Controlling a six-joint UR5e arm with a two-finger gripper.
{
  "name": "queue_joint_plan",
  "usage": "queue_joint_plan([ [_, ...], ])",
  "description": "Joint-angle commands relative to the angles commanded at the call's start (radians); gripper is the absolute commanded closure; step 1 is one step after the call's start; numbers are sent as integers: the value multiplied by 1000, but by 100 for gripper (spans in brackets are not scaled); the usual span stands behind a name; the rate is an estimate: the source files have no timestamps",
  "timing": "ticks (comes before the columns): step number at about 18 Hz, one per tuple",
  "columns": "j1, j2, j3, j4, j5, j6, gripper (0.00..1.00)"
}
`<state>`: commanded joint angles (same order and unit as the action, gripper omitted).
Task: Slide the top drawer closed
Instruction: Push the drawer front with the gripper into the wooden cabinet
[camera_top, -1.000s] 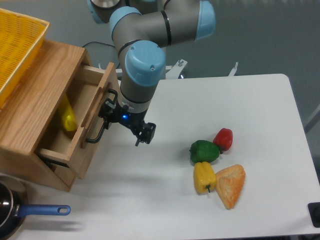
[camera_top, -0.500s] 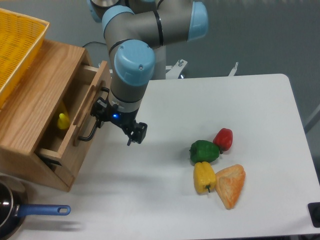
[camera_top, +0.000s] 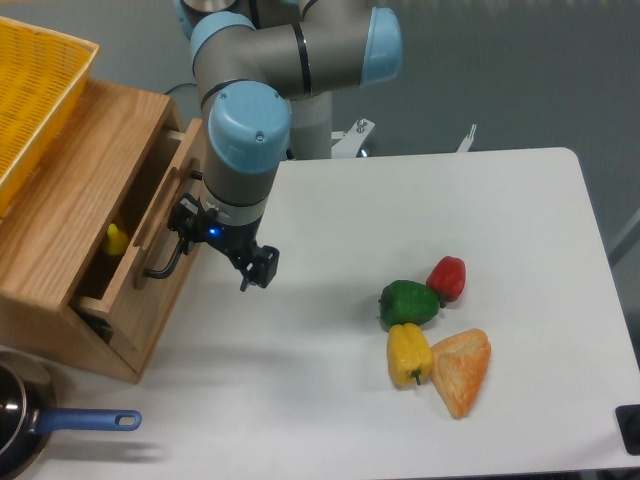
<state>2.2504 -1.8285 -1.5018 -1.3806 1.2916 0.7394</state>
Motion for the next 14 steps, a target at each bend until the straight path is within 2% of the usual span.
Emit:
queue_joint_plan([
  [14,-23,2,-3,2,-8,-20,0],
])
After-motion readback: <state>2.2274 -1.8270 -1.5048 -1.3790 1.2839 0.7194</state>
